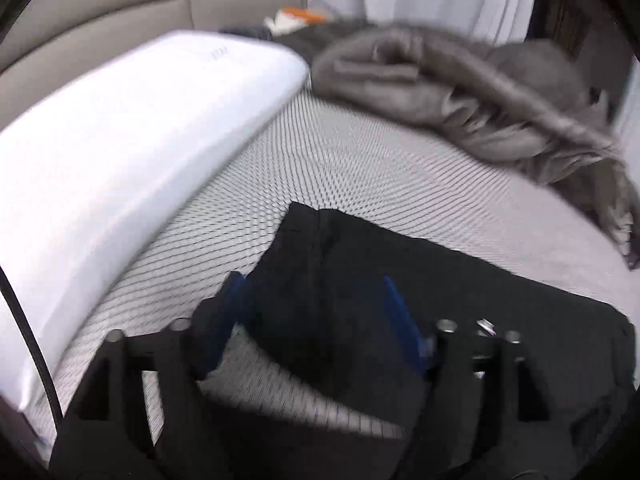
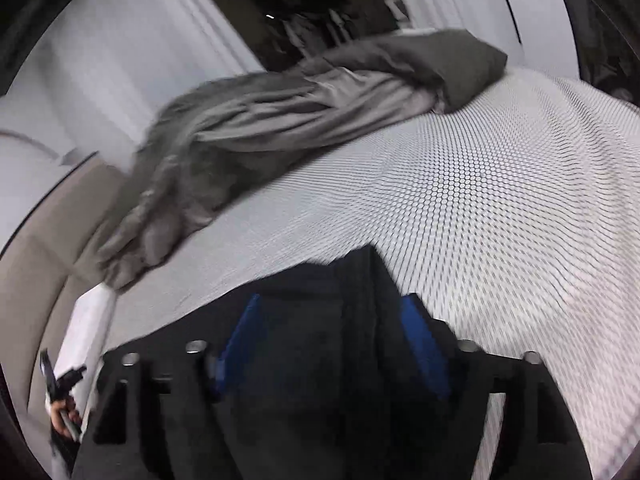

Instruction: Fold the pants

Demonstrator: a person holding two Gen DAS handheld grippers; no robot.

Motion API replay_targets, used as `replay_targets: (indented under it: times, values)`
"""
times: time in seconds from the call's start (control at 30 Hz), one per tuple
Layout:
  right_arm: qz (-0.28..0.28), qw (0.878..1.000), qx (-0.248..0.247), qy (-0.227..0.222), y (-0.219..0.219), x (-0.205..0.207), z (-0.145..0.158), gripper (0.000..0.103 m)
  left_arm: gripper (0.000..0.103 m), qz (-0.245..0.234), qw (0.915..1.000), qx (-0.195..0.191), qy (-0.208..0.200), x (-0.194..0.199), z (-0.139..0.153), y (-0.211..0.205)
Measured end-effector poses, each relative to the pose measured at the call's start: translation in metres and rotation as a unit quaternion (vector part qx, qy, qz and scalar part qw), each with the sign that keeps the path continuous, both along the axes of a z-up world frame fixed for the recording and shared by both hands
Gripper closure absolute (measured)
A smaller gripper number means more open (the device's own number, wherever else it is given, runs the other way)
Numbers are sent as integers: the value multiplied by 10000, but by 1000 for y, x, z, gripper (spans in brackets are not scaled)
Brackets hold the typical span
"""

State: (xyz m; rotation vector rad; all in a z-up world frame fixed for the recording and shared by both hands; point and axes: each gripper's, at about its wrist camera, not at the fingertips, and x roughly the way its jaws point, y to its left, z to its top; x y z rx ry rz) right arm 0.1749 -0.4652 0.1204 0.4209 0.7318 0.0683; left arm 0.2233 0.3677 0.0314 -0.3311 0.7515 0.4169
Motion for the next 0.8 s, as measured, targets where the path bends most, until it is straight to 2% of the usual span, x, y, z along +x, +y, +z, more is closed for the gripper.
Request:
replay_targets:
  times: [0.07,0.17,0.27,0.33,0.4,0.53,0.63,0.67,0.73,0.8]
  values:
    - [63,9996,-48,-263,6,-45,14,9,16,-6,9998,-55,-216,-56,30,-18]
    - [104,9981,143,-596,6,-108,19,0,1,102,9992,-174,-340,-115,43,-33]
    - [111,9966,458,-680,9,-159,13,0,1,162,9994,-98,-303,-181,46,-50]
    - [70,9962,578,-645,6,-186,1,0,1,264,9990,-298,-221,-214,36,-53]
    - [118,9955,693,-642,6,-206,-9,0,1,410,9967,-661,-222,-239,22,-49]
    - [192,9944,948,-435,8,-230,-37,0,3,661,9893,-1290,-155,-262,-13,-37]
    - [301,9946,958,-244,12,-239,-50,0,20,643,9834,-1695,-31,-268,-40,-33]
    - [311,9950,921,-238,13,-239,-52,0,29,624,9822,-1770,44,-266,-48,-32]
    - [332,9959,827,-178,19,-242,-58,0,30,549,9810,-1855,147,-263,-61,-32]
    - [336,9954,885,-170,23,-246,-64,0,32,518,9833,-1742,96,-258,-65,-35]
